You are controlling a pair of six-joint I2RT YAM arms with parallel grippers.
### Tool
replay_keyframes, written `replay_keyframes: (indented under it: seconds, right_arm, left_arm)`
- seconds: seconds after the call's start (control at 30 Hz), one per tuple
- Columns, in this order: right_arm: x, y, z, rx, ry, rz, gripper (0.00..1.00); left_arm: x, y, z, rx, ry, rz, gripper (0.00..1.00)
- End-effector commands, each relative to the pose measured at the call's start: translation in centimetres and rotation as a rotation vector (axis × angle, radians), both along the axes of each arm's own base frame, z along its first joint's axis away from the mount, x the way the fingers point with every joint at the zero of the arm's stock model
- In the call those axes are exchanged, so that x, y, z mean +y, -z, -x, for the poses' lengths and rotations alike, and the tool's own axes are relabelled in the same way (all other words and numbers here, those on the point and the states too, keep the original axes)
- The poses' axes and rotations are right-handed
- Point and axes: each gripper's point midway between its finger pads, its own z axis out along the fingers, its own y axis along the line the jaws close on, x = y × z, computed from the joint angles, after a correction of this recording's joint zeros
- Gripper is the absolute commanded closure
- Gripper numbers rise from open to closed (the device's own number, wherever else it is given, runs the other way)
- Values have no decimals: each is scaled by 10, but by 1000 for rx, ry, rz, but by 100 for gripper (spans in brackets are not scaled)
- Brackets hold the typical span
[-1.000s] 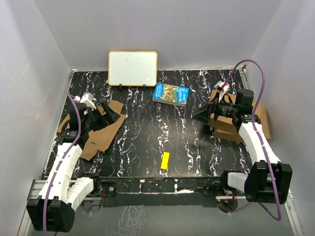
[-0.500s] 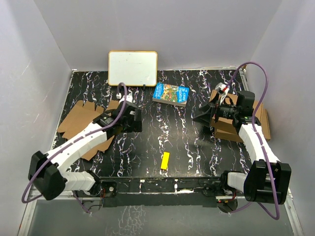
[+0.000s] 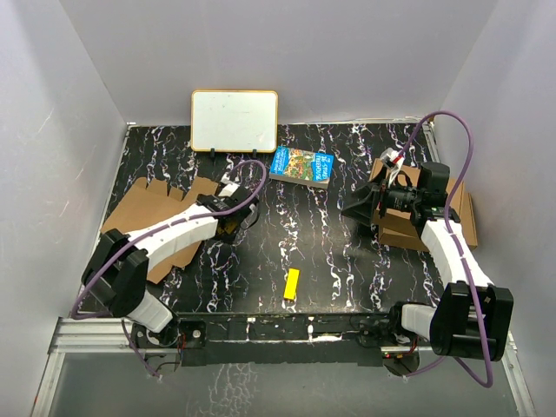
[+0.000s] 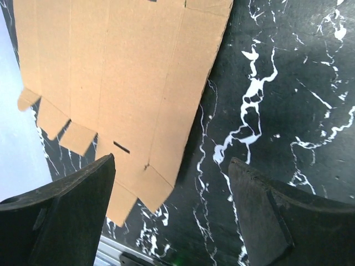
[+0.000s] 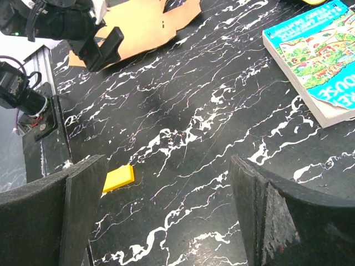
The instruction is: Fold the paper box
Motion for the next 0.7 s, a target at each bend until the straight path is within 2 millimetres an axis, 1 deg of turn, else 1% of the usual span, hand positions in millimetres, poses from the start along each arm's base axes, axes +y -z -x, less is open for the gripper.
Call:
replay_keyframes:
  seconds: [0.0, 0.1, 0.23, 0.3, 0.43, 0.53, 0.6, 0.67]
  right_arm:
    - [0, -11, -5, -102, -35, 6, 2]
    - [0, -12, -5, -107, -29, 12, 2]
    - [-1, -12, -6, -112, -21, 21, 2]
    - [-1, -11, -6, -112, -20, 22, 2]
    - [0, -13, -5, -112, -33, 16, 2]
    - [0, -13, -5, -109, -33, 15, 2]
    - [0, -13, -4, -109, -35, 15, 1]
    - [0, -13, -5, -111, -34, 16, 2]
  left_arm:
    - [17, 8, -14, 40, 148, -126, 20]
    - [24, 28, -20, 82, 180, -133, 20]
    - [28, 43, -23, 144, 191, -160, 22]
    - [36, 50, -21, 177, 195, -209, 23]
    - [42, 62, -19, 216, 203, -219, 30]
    - [47, 65, -19, 220, 196, -217, 33]
    - [49, 66, -20, 217, 189, -211, 38]
    - [50, 67, -20, 218, 184, -208, 46]
